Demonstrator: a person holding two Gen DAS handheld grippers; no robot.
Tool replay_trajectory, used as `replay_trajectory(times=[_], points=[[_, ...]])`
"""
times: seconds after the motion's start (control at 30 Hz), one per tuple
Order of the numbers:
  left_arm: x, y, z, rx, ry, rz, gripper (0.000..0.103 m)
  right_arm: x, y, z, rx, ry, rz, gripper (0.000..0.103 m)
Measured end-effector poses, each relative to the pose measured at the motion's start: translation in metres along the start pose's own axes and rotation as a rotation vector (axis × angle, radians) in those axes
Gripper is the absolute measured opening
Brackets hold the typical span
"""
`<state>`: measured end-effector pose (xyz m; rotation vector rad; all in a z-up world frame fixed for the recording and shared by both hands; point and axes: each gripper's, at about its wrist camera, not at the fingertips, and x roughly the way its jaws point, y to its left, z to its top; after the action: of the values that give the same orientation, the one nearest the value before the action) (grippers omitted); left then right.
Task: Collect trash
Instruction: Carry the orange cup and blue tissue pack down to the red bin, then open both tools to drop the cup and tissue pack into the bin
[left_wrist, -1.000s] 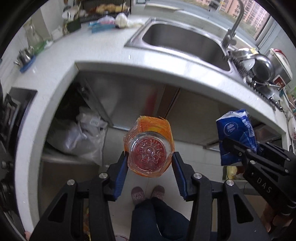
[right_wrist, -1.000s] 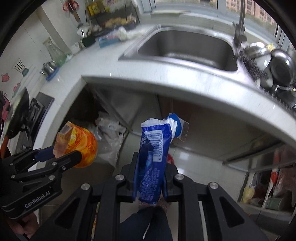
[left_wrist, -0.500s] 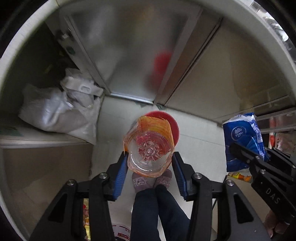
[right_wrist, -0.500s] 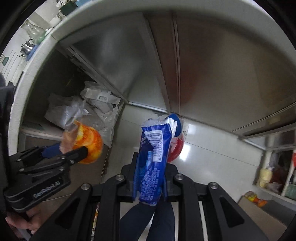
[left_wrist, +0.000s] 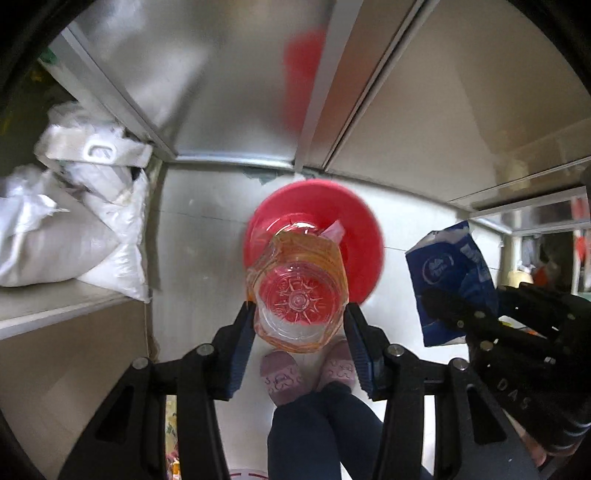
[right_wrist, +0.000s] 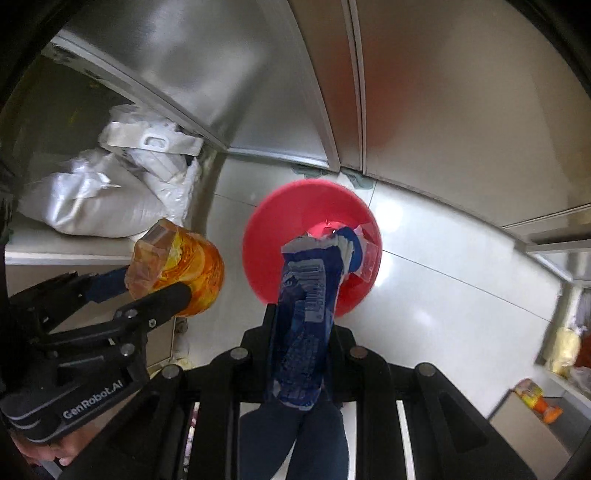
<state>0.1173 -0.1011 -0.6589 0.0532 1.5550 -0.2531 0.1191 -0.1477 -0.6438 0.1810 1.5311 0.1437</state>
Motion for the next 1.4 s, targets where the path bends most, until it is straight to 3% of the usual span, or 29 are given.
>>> replay_trajectory(times=[0.27, 0.5, 0.93, 1.0, 1.07, 1.17, 1.27, 1.33, 1.4], points=[[0.092, 0.012, 0.004, -0.031, 0.066, -0.02, 0.046, 0.082, -0.027, 0.007, -0.035, 0.045, 0.019, 0.018], [0.145, 0.008, 0.006, -0.049, 0.075, -0.028, 0.046, 0.117, -0.045, 0.005, 0.004, 0.038, 0.024, 0.018], [0.175, 0.011, 0.01, -0.024, 0.082, 0.02, 0.05, 0.139, -0.055, 0.007, -0.05, 0.062, 0.038, 0.019], [0.178, 0.015, 0.01, -0.043, 0.099, 0.03, 0.05, 0.14, -0.05, 0.008, -0.082, 0.05, 0.001, 0.026], [0.18, 0.015, 0.011, -0.037, 0.111, 0.005, 0.05, 0.14, -0.054, 0.005, -0.075, 0.05, 0.011, 0.042], [0.177, 0.013, 0.011, -0.018, 0.095, 0.032, 0.05, 0.138, -0.058, 0.002, -0.054, 0.045, 0.016, 0.06], [0.174, 0.016, 0.01, -0.019, 0.085, 0.036, 0.059, 0.136, -0.063, 0.001, -0.044, 0.043, 0.016, 0.072], [0.171, 0.018, 0.01, -0.028, 0.076, 0.049, 0.072, 0.134, -0.064, -0.001, -0.043, 0.036, 0.011, 0.074], [0.167, 0.016, 0.01, -0.017, 0.075, 0.047, 0.074, 0.128, -0.064, -0.003, -0.048, 0.029, -0.002, 0.075]])
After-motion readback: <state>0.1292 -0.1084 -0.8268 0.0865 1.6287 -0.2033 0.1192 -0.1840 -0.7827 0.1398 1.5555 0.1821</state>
